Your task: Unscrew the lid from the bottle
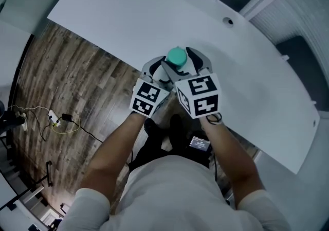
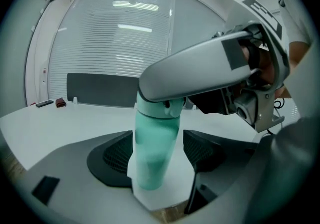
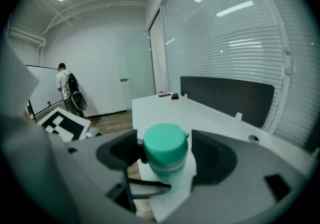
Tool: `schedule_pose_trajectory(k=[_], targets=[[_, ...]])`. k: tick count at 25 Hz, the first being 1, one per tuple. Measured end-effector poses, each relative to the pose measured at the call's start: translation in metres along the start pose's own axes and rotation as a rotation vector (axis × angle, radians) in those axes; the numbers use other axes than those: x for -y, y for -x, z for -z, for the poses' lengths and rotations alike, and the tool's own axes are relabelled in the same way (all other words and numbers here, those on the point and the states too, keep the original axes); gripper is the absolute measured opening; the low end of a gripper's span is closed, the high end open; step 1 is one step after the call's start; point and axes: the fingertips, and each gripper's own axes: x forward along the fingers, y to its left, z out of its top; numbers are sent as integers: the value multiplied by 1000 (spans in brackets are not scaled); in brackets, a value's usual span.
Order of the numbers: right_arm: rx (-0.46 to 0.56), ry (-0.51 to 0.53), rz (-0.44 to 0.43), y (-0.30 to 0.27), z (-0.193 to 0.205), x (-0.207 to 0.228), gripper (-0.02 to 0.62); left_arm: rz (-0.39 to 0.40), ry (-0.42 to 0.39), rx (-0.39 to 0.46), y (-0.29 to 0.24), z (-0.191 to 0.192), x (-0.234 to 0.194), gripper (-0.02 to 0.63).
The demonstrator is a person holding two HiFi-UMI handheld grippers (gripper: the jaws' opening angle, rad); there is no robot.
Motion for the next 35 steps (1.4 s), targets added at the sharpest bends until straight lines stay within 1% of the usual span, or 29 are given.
schedule_pose_trajectory(k=[4,10,12,15,21,24,28,31,35], targets=[[-34,14,2,-5,1,-4,330,-4,1,-18,-6,1,-1,318],[-20,3,29,-8,-4,0,330,-71,31,-20,-16,-2,-10,316],[-15,8,25,-9,-4,0,330,-76,37,-17,-16,-2,-11,316],[-12,24,-20,-8,-3,-1,330,-36,26,-16,-14,0,-9,313],[-44,117,-136,-10,-3,-3,331,91,-37,-36,-13,0,-9,304],[-54,125,-156,-9,-1,-4,331,133,-61,-52,-11,2,-7,298],[-48,109,-92,-9,-1,-1,331,101,-56,-44,-12,1,-8,298],[-65,95,-30,-12,4,0,331,60,-43,-37,-12,1,-8,298],[-49,68,53,-13,-1,2,336,-7,-18,-24,-14,2,-7,298]])
